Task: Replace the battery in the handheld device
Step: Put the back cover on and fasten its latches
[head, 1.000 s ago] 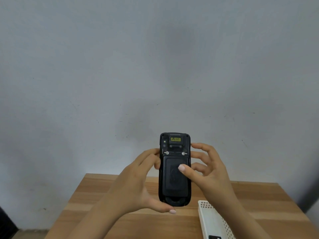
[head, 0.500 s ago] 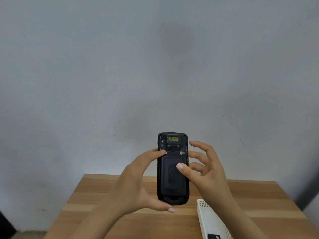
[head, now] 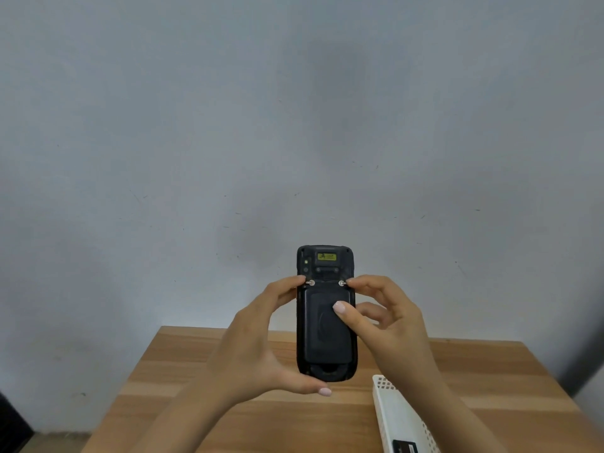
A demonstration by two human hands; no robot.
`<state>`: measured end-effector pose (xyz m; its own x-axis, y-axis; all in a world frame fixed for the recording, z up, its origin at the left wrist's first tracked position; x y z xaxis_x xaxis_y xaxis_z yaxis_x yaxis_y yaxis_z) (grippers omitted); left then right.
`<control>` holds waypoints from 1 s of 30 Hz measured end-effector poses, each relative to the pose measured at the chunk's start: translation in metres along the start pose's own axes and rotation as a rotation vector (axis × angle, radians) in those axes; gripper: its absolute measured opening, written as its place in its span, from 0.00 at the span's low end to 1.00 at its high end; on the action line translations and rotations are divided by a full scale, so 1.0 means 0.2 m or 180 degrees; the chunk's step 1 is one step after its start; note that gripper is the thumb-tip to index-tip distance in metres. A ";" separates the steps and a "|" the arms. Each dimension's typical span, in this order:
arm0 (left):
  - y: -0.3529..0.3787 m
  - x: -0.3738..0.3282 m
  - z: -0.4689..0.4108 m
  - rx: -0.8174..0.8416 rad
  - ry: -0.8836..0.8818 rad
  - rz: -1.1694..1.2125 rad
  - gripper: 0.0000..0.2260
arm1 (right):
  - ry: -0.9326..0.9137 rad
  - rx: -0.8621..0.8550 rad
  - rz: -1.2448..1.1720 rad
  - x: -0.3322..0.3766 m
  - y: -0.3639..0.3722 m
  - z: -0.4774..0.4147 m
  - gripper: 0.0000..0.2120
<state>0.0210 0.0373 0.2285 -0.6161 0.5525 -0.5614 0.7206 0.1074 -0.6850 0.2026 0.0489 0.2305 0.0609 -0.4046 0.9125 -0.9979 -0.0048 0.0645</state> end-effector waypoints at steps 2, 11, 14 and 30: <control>0.01 0.00 0.00 0.0029 0.0034 0.0003 0.52 | 0.0033 0.0074 0.0075 -0.01 0.00 0.00 0.14; 0.03 0.01 0.01 -0.0049 0.0373 -0.0084 0.45 | 0.0075 0.0033 0.0087 -0.04 0.00 0.00 0.15; 0.06 0.03 0.00 0.0160 0.0171 -0.0116 0.47 | 0.0223 -0.0153 -0.0166 -0.08 -0.02 0.01 0.22; 0.14 0.28 0.02 0.0040 -0.1311 0.1061 0.26 | -0.0550 0.0713 0.1358 -0.28 0.04 0.17 0.28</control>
<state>0.0063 0.0676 0.1759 -0.4298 0.1842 -0.8839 0.8964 -0.0300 -0.4422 0.1910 0.0411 0.1672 -0.3384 -0.5585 0.7574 -0.9145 0.0055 -0.4046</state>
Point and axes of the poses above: each hand's wrist, its own z-axis away from the middle knuckle, its own y-axis out of the palm, x = y × z, the point moved 7 cm from there along -z, towards the middle knuckle, and after that the axes turned 11 degrees about -z, right-handed, at the moved point
